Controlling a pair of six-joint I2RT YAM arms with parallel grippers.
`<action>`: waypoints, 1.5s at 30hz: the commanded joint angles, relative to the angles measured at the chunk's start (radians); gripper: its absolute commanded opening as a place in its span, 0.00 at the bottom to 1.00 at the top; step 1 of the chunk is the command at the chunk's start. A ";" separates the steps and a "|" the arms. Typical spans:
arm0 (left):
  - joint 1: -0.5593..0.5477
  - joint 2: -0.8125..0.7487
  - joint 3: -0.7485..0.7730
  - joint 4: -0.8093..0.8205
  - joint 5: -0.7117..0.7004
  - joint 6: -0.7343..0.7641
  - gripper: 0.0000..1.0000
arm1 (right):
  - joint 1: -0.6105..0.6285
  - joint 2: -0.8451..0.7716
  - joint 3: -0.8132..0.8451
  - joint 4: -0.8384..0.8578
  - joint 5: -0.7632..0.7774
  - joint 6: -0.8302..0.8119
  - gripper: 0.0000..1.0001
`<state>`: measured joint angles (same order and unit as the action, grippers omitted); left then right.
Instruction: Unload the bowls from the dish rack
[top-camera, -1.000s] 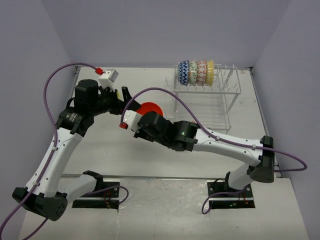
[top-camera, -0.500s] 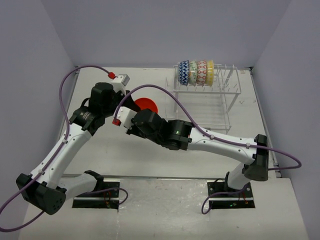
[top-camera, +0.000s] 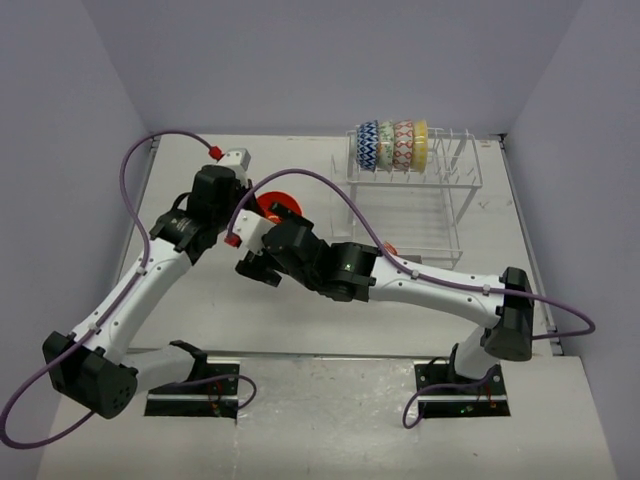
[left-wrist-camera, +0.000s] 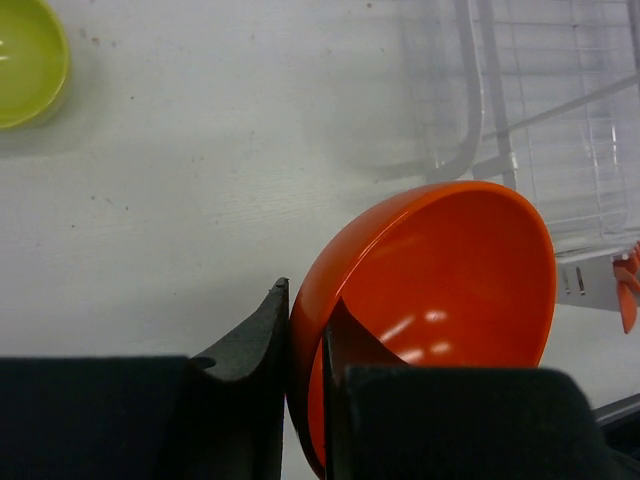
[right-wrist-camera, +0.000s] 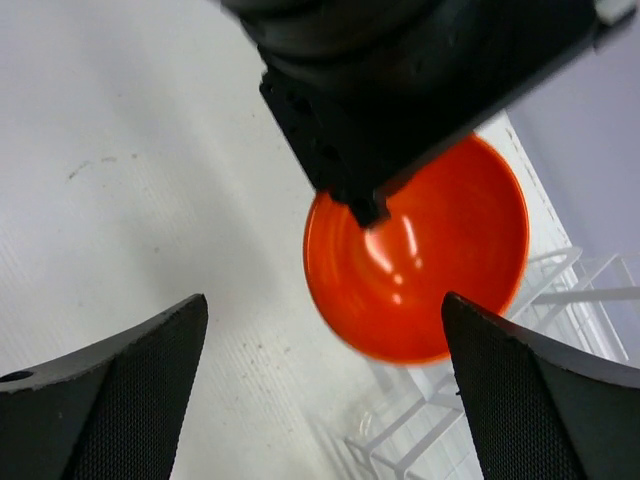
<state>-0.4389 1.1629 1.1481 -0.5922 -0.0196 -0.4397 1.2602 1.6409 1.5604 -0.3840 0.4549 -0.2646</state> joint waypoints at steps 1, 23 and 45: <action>0.084 0.050 0.039 0.058 -0.062 -0.037 0.00 | -0.010 -0.114 -0.062 0.051 0.047 0.056 0.99; 0.620 0.693 0.363 0.235 0.291 -0.191 0.00 | -0.028 -0.815 -0.649 0.148 -0.125 0.295 0.99; 0.621 0.773 0.386 0.190 0.188 -0.143 0.03 | -0.028 -0.868 -0.734 0.189 -0.144 0.272 0.99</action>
<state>0.1764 1.9438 1.4960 -0.4236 0.1699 -0.5983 1.2312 0.7887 0.8360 -0.2470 0.3199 0.0074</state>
